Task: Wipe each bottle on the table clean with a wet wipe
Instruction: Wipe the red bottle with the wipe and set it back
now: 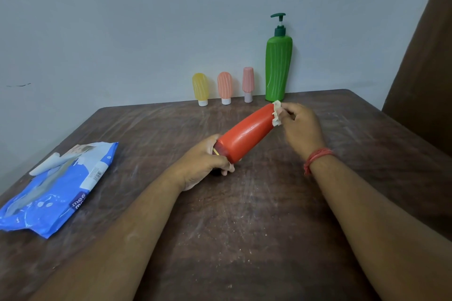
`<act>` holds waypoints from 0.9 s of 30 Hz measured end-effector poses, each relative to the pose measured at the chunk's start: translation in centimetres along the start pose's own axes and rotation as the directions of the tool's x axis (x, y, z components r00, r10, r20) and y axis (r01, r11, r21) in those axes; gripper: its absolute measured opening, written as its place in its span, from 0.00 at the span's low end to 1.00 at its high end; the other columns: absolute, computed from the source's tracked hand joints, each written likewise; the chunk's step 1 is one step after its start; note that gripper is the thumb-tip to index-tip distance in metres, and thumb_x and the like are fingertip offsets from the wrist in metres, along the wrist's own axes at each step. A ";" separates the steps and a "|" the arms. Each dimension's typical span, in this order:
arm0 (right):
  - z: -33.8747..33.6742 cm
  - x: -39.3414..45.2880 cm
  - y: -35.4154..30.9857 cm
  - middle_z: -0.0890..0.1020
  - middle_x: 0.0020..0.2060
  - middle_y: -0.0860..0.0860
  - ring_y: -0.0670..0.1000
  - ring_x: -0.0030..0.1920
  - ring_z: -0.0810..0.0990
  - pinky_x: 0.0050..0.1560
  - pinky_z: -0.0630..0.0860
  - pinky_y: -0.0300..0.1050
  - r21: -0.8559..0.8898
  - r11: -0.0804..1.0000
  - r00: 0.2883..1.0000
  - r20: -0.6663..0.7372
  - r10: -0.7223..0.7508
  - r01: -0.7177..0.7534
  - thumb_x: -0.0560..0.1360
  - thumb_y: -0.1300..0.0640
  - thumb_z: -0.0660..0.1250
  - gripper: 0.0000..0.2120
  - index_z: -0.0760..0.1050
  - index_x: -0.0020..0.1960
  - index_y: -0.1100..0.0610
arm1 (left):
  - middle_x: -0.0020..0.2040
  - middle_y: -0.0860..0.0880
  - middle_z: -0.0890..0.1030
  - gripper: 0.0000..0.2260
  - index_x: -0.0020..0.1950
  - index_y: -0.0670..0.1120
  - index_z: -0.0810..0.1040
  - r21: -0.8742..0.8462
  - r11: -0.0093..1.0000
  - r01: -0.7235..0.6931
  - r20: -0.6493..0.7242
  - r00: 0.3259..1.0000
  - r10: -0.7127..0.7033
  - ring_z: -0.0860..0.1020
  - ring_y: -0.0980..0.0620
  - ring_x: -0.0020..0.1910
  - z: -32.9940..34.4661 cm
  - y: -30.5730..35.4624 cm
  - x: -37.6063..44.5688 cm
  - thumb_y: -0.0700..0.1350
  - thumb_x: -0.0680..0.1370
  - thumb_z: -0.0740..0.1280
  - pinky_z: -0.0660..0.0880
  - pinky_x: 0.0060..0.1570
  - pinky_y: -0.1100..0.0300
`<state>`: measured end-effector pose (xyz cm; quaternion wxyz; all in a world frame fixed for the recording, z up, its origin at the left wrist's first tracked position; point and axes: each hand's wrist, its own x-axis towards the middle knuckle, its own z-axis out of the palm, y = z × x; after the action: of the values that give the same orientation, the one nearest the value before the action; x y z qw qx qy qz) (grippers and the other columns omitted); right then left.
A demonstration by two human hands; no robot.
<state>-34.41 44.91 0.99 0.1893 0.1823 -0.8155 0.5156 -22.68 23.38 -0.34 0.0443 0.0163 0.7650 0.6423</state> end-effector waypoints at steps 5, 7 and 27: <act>0.3 0.0 -0.3 0.82 0.44 0.50 0.45 0.41 0.78 0.38 0.70 0.34 -0.041 0.998 0.992 -0.116 0.048 -0.054 0.80 0.52 0.65 0.09 0.79 0.45 0.55 | 0.43 0.38 0.83 0.32 0.65 0.46 0.73 -0.088 0.996 -0.001 -0.006 1.000 0.001 0.77 0.42 0.41 0.0 0.0 0.0 0.38 0.61 0.74 0.76 0.41 0.57; 0.9 -0.1 -0.7 0.83 0.42 0.50 0.47 0.40 0.82 0.38 0.76 0.38 0.094 0.988 0.979 -0.155 0.133 -0.119 0.80 0.52 0.66 0.08 0.78 0.44 0.55 | 0.45 0.36 0.82 0.31 0.67 0.43 0.72 -0.143 0.989 -0.020 -0.011 1.000 0.019 0.78 0.43 0.41 -0.1 -0.1 0.0 0.33 0.64 0.70 0.76 0.38 0.58; 3.0 -3.4 -4.3 0.84 0.35 0.47 0.41 0.34 0.80 0.36 0.75 0.35 0.678 0.705 0.970 0.046 0.240 -0.206 0.77 0.62 0.69 0.02 0.80 0.46 0.57 | 0.42 0.42 0.83 0.28 0.66 0.38 0.71 -0.458 0.888 -0.048 -0.015 0.999 0.046 0.83 0.45 0.40 0.7 -0.1 0.0 0.29 0.66 0.68 0.78 0.35 0.58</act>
<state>-29.77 40.77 1.42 0.0646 0.1269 -0.5827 0.8001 -22.66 24.06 -0.59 0.0299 0.0225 0.5916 0.8053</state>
